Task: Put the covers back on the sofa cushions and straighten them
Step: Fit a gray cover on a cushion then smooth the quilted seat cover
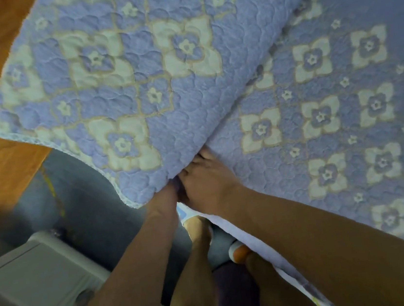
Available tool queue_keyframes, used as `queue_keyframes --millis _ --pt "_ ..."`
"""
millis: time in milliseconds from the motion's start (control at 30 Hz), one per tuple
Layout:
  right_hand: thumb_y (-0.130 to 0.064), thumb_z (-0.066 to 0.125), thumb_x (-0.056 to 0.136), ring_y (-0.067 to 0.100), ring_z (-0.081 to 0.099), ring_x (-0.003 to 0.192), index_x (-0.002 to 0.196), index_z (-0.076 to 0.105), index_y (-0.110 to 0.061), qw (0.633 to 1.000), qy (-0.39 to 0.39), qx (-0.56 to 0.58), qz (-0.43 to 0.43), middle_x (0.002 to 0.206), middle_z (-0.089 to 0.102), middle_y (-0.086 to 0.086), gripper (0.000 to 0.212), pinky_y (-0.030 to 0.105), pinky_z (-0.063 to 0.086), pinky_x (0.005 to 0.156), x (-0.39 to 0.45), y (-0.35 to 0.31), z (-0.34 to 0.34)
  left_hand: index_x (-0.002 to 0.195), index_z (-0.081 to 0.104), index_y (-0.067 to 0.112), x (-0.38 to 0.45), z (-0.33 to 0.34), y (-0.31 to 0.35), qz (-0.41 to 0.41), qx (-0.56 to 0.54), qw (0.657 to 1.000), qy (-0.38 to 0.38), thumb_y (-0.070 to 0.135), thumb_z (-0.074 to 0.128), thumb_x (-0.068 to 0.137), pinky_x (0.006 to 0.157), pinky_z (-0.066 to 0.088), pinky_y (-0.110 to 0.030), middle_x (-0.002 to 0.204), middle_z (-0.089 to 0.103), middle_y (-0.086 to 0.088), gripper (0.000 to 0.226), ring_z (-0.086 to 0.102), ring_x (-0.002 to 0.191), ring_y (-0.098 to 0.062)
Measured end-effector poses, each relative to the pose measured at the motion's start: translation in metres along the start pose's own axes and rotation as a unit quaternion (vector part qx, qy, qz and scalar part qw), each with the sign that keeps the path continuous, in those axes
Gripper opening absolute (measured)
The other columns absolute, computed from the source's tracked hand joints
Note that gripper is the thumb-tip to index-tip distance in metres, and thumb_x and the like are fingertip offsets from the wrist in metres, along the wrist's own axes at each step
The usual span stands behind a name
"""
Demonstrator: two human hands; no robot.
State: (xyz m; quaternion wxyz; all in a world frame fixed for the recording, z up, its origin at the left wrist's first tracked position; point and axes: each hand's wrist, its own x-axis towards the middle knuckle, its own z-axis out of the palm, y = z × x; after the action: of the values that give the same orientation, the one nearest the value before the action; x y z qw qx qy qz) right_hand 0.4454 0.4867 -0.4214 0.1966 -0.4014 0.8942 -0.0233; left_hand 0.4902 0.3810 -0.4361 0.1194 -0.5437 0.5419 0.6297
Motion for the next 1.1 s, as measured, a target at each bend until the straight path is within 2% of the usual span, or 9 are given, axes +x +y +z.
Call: queue_keyframes --millis 67,167,300,400,500,667,833,1000,1100 --pt "-0.046 0.048 0.092 0.024 0.023 0.148 0.148 0.045 -0.019 0.999 -0.027 -0.004 0.021 0.152 0.045 0.000 0.062 0.047 0.004 0.122 0.013 -0.006 0.000 0.104 0.060 0.028 -0.003 0.003 0.002 -0.007 -0.068 0.997 -0.025 0.025 0.048 0.105 0.056 0.052 -0.020 0.080 0.063 0.009 0.013 0.061 0.072 -0.007" --pt "-0.056 0.045 0.089 0.023 0.018 0.150 0.146 0.047 -0.020 0.999 -0.029 -0.035 -0.013 0.150 0.046 -0.004 0.067 0.049 -0.004 0.121 0.016 -0.002 0.002 0.088 0.060 0.027 -0.002 0.004 0.001 -0.012 -0.039 0.999 -0.008 0.031 0.050 0.102 0.049 0.042 -0.021 0.075 0.058 0.002 0.017 0.053 0.064 -0.011" --pt "-0.052 0.046 0.089 0.025 0.024 0.147 0.145 0.047 -0.015 0.998 0.027 0.004 -0.060 0.148 0.048 0.001 0.067 0.048 -0.002 0.122 -0.012 0.013 0.002 0.112 0.065 0.009 0.008 0.005 -0.008 0.029 0.080 0.994 0.074 0.026 0.056 0.094 0.060 0.051 -0.034 0.090 0.066 -0.011 0.026 0.061 0.086 -0.031" --pt "-0.047 0.042 0.094 0.024 0.008 0.153 0.156 0.026 -0.020 0.996 0.051 0.003 -0.072 0.163 0.020 0.003 0.069 0.048 0.002 0.123 -0.050 0.034 0.017 0.115 0.066 0.008 0.018 0.002 -0.015 0.079 0.263 0.952 0.137 0.025 0.051 0.099 0.084 0.052 -0.039 0.110 0.070 -0.013 0.028 0.064 0.107 -0.032" --pt "-0.054 0.039 0.097 0.021 0.001 0.154 0.157 0.022 -0.025 0.997 0.067 -0.001 -0.047 0.166 0.008 0.002 0.069 0.049 0.006 0.123 -0.072 0.063 0.014 0.107 0.070 0.007 0.023 -0.004 -0.020 0.139 0.319 0.921 0.176 0.023 0.056 0.096 0.080 0.048 -0.037 0.109 0.071 -0.017 0.024 0.064 0.105 -0.033" --pt "-0.053 0.037 0.098 0.023 0.002 0.153 0.156 0.024 -0.025 0.998 0.056 0.009 -0.010 0.166 0.011 0.002 0.066 0.050 0.007 0.123 -0.082 0.072 0.012 0.092 0.064 0.005 0.034 -0.021 -0.027 0.235 0.518 0.804 0.176 0.012 0.046 0.096 0.066 0.040 -0.039 0.095 0.067 -0.021 0.020 0.063 0.089 -0.042" --pt "-0.049 0.036 0.099 0.023 0.001 0.153 0.156 0.023 -0.027 0.998 0.049 0.035 -0.009 0.166 0.009 0.000 0.063 0.050 0.005 0.123 -0.082 0.073 0.009 0.076 0.052 0.003 0.035 -0.002 -0.042 0.173 0.437 0.868 0.158 0.003 0.043 0.097 0.067 0.037 -0.037 0.085 0.059 -0.024 0.022 0.052 0.077 -0.033" --pt "-0.044 0.037 0.100 0.027 0.005 0.152 0.155 0.025 -0.022 0.997 0.046 0.064 0.017 0.164 0.013 0.003 0.061 0.050 0.009 0.122 -0.068 0.083 -0.012 0.079 0.059 0.009 0.010 -0.085 -0.057 0.172 0.525 0.810 0.197 0.003 0.058 0.082 0.063 0.042 -0.038 0.082 0.064 -0.018 0.007 0.060 0.077 -0.040" --pt "-0.048 0.033 0.097 0.029 0.014 0.148 0.150 0.032 -0.022 0.997 0.060 0.034 0.016 0.158 0.026 0.003 0.059 0.050 0.014 0.120 -0.040 0.093 -0.021 0.085 0.066 0.012 0.001 -0.140 -0.085 0.136 0.505 0.826 0.212 -0.002 0.061 0.084 0.073 0.048 -0.044 0.093 0.070 -0.022 0.015 0.065 0.086 -0.043"
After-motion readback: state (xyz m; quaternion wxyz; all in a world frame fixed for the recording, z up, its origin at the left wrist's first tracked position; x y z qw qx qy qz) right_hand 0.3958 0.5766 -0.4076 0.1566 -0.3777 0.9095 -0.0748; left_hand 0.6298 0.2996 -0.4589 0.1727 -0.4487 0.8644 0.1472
